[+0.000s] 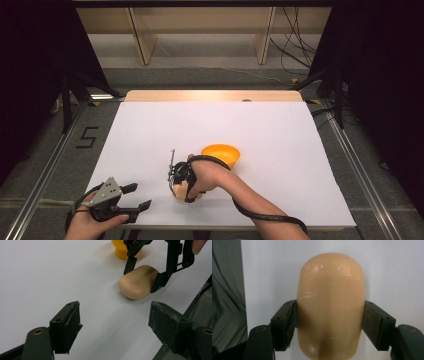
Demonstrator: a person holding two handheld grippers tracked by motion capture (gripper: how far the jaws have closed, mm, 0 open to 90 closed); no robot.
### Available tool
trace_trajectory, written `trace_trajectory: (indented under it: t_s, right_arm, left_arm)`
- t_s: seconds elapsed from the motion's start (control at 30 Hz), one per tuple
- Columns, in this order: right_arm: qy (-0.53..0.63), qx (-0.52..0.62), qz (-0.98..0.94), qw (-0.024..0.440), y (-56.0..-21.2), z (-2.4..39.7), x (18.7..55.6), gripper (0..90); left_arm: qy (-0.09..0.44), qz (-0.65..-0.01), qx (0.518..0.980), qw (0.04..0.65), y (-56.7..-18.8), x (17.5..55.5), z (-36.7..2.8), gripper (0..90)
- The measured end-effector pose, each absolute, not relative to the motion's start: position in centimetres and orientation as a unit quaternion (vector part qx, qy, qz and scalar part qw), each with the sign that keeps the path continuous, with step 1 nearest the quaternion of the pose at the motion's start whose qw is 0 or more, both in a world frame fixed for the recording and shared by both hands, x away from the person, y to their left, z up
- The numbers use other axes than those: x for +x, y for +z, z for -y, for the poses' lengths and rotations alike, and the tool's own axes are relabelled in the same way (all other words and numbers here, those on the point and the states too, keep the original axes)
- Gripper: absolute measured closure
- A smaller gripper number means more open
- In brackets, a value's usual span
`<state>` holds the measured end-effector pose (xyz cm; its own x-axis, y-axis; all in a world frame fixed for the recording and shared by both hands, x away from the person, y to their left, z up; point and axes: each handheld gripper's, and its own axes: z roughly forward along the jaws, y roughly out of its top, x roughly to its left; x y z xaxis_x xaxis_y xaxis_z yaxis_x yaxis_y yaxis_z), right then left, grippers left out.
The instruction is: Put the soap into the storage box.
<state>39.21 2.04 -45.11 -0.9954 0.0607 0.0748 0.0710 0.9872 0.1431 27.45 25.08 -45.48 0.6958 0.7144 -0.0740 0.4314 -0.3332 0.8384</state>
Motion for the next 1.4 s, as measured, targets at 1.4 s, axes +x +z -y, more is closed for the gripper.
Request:
trace_trajectory:
  t_s: [1.4]
  right_arm:
    - [-0.065,-0.018,0.997,0.031,-42.8,3.6,38.7,33.9]
  left_arm:
    - [0.157,-0.356,0.804,0.449,-45.5,27.5,-25.1,25.1]
